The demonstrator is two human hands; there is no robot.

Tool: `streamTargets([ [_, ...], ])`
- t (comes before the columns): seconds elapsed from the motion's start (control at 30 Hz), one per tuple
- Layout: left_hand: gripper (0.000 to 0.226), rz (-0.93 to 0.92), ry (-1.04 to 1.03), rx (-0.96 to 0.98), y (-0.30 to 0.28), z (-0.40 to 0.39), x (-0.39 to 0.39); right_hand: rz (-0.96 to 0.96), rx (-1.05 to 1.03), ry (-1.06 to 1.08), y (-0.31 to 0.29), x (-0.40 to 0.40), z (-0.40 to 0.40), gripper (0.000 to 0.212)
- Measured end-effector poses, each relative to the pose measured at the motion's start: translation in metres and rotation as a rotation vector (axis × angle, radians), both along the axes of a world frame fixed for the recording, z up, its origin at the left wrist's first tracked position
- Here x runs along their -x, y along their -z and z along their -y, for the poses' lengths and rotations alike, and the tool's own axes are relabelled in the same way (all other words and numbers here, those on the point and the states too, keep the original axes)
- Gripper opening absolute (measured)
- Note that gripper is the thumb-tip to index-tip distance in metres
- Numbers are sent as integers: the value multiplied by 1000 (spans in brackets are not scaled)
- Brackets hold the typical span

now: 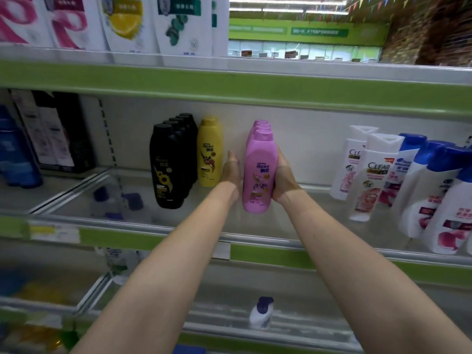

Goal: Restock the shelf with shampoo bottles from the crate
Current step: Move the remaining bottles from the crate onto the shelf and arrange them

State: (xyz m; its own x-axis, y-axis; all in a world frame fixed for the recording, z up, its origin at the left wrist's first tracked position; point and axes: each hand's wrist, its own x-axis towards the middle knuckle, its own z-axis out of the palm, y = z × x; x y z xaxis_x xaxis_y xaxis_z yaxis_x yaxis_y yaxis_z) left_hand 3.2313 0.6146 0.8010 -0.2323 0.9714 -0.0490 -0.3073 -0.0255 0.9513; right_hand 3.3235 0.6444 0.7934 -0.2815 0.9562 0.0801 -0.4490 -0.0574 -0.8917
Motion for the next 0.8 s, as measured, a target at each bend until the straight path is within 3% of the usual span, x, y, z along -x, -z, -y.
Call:
streamTargets([
  [0.1, 26, -5, -150, 11, 5, 12, 15, 1, -16, 0, 0, 0, -1, 49],
  [0.23, 20, -162, -101, 24, 11, 28, 25, 15, -30, -3, 2, 5, -3, 49],
  [0.3, 64, -300, 2, 3, 8, 32, 28, 5, -24, -25, 2, 8, -2, 52],
  [0.4, 86, -402, 32, -33, 1, 30, 29, -2, -35, -39, 1, 17, 0, 53],
  [0.57, 44, -394, -11, -54, -9, 33, 34, 23, -36, -73, 1, 40, 2, 57],
  [0.7, 46, -419, -62, -54, -4, 30, 41, 32, -53, -78, 1, 56, 1, 57],
  [0.8, 35, -402, -95, -40, -4, 32, 43, 36, -60, -72, 2, 62, -1, 56],
])
